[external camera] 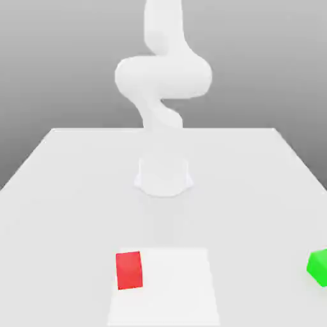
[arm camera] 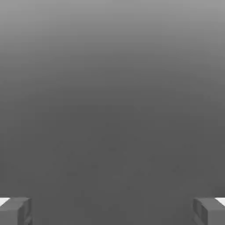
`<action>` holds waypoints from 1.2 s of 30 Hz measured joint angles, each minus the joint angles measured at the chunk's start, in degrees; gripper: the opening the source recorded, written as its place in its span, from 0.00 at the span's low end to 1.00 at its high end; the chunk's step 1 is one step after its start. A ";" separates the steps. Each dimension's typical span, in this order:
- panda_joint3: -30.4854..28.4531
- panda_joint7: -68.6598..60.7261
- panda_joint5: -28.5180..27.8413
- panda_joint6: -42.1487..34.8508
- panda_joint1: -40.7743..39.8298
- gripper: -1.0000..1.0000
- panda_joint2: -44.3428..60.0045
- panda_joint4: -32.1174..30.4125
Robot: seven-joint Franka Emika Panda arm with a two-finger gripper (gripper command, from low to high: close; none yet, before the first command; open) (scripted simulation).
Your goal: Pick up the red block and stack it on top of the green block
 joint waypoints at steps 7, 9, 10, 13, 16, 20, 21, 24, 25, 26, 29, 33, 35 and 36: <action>-2.12 -4.32 -2.67 8.35 -1.08 0.50 15.07 -7.61; -2.97 -5.76 -3.07 10.66 -1.29 0.50 19.22 -9.71; -3.42 -6.54 -3.19 11.82 -1.36 0.50 21.30 -10.77; -4.78 -9.18 -3.10 15.31 -1.56 0.50 27.52 -13.93; -6.06 -12.53 -2.09 18.85 -1.65 0.50 33.75 -17.12; -6.69 -18.18 1.29 23.65 -2.42 0.50 42.08 -21.05; -6.49 -19.18 2.21 25.17 -2.43 0.50 44.16 -21.28; -4.99 -21.32 4.75 30.26 -3.43 0.50 50.40 -20.82; -4.32 -21.83 5.40 32.01 -3.96 0.50 52.48 -20.54; -3.65 -22.30 6.01 33.77 -4.48 0.50 54.56 -20.25; -3.20 -22.55 6.32 34.90 -4.85 0.00 55.91 -20.06; -2.94 -22.58 6.38 35.42 -5.07 0.00 56.58 -19.96; -3.44 -22.08 5.72 33.67 -4.75 0.00 54.50 -20.28; -3.81 -21.61 5.11 32.21 -4.52 0.00 52.77 -20.54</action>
